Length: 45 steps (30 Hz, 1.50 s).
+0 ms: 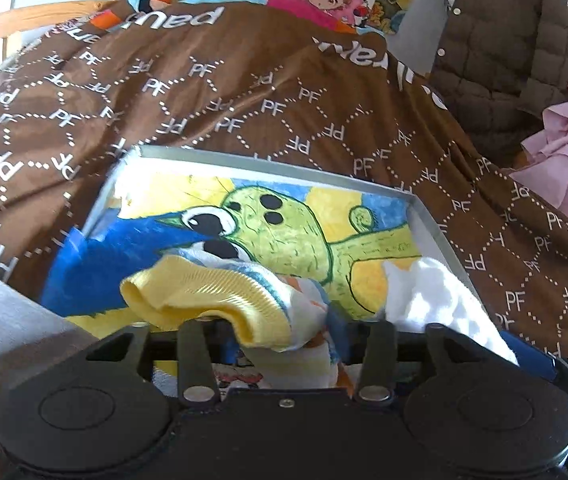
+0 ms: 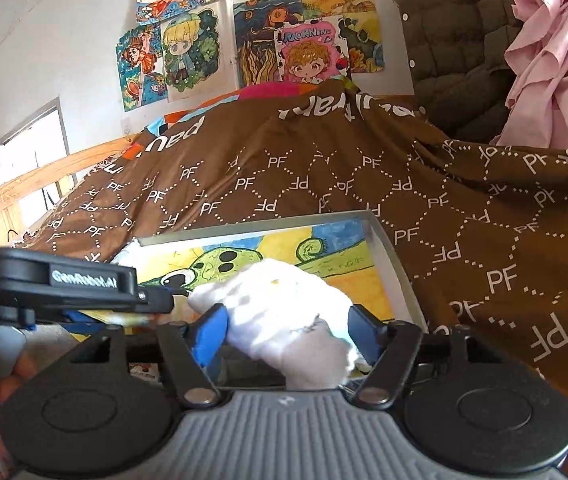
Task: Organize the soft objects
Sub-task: 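Open the left tool to drop the sock in the tray while the right tool releases the cloth, then withdraw both open tools from the tray toward the remaining items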
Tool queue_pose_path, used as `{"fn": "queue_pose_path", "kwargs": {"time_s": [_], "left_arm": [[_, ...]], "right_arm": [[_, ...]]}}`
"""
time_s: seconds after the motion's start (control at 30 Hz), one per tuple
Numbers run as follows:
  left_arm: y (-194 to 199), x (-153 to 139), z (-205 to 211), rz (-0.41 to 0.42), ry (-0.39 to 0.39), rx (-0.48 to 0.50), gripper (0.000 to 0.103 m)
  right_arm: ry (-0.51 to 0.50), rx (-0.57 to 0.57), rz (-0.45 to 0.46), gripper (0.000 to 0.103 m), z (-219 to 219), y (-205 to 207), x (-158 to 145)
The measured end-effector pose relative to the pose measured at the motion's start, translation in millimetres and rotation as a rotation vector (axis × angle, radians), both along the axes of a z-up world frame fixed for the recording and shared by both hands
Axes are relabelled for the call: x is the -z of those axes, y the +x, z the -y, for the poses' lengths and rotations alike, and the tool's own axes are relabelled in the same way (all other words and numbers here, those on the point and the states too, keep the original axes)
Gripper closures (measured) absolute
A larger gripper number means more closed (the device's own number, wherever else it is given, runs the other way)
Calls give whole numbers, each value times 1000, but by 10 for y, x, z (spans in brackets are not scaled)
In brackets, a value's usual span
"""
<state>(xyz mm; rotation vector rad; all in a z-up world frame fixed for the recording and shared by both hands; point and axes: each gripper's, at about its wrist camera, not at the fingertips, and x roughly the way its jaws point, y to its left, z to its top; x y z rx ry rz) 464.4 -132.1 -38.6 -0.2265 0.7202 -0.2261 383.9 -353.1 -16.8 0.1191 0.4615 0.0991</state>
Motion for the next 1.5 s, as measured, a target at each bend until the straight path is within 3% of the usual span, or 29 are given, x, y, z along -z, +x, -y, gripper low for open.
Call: {"fn": "queue_pose_path", "kwargs": {"time_s": [0.1,0.43,0.7,0.83,1.2,1.5], "left_arm": [[-51,-93,-35,11,2,-14,36],[-356,-412,-120,67,39,-2,19],[-790,-756,-143,146,49,11,9],[-1089,-921,-171,208,34,19,2],[-2023,-1214,-313,359,39,41,1],[-2620,-1002,-482,349,56,47,1]], "right_arm": [[-2,-1,21,24,0,-55,-71],[51,41,131,6,169,-455,-502],[90,71,209,0,343,-966,-843],[63,66,238,0,316,-1220,-983],[60,55,275,0,186,-1896,-1147],[16,50,265,0,2,-2370,-1027]]}}
